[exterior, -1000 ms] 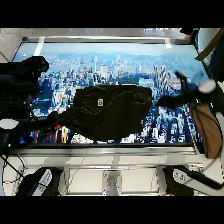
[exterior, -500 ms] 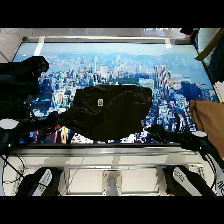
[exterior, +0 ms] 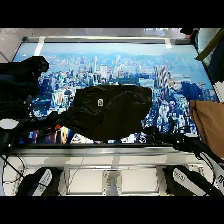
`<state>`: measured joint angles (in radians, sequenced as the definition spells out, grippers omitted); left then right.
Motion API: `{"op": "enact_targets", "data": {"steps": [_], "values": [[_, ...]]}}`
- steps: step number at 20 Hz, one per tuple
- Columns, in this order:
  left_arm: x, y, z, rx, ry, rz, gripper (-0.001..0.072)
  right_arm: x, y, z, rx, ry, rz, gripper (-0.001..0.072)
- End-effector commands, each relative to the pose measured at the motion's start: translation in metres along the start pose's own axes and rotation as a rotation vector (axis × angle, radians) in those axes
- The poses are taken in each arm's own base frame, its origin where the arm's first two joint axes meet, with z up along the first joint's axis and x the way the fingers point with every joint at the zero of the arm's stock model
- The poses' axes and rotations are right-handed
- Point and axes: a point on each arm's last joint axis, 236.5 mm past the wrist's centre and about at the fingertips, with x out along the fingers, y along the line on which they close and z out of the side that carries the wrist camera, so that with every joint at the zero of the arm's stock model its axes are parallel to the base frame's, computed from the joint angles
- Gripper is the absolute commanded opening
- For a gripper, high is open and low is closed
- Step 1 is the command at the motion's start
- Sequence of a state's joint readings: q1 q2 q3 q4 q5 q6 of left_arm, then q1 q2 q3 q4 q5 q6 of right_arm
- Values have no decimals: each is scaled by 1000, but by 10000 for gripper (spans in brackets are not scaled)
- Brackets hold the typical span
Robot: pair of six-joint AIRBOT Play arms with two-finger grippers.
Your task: Fold the clothes and pants, and hang the long-sleeved shirts on hangers.
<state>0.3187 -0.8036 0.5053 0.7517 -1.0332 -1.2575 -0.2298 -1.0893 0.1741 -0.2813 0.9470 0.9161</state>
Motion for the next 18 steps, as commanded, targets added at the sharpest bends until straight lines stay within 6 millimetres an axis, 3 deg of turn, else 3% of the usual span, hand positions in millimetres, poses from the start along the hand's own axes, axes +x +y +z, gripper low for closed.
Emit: {"op": "enact_targets", "data": {"steps": [1,8,9,12,13,15,18], "values": [[0,0,0,1,-1,1,22,12,-3,14,-8,-56,-40,439],[0,0,0,1,-1,1,23,29,8,30,-31,-73,-62,438],[0,0,0,1,-1,1,22,32,10,29,-40,-62,-63,413],[0,1,0,3,-1,4,22,33,29,26,-87,-27,-17,56],[0,2,0,7,1,9,22,29,44,22,-139,-4,28,7],[-2,8,-1,30,9,39,23,13,75,16,-208,21,118,7],[-20,2,0,29,8,31,22,-31,109,9,-308,14,193,6]]}}
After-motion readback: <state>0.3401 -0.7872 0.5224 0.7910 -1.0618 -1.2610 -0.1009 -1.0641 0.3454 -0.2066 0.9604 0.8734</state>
